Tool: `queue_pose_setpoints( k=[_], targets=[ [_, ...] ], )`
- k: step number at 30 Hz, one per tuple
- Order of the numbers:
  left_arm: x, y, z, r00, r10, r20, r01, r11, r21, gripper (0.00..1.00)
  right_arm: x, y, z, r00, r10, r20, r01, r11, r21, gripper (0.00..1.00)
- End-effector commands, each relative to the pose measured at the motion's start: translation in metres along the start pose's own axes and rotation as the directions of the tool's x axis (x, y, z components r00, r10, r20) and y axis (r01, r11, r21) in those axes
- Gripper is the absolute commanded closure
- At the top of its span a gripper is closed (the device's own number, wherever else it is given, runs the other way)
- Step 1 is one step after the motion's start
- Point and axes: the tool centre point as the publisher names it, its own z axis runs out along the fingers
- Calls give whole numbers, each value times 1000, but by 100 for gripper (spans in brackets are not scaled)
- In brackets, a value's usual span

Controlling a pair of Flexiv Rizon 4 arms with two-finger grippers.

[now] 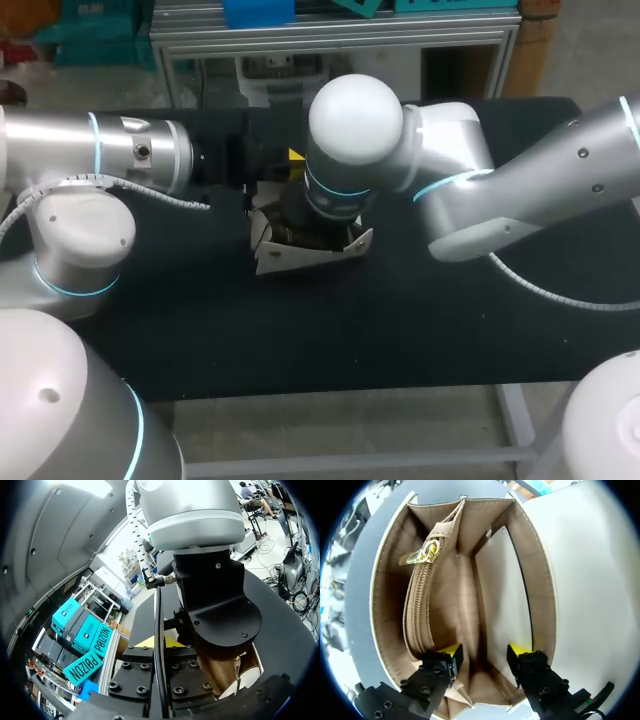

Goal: Pick up the bag, open it, inspect its contents, close it, and place it on the opposite side

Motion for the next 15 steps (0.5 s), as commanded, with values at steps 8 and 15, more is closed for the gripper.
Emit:
queue_pose_setpoints(
  k=[8, 15],
  targets=[
    [5, -2, 4, 1000, -5, 1, 5, 1000, -5, 100, 2, 6, -27, 994, 7, 106, -7, 1000, -3, 59],
    [7, -1, 5, 1000, -4, -2, 4, 1000, -5, 100, -4, 6, -44, 987, 9, 163, -8, 1000, -6, 58]
  ],
)
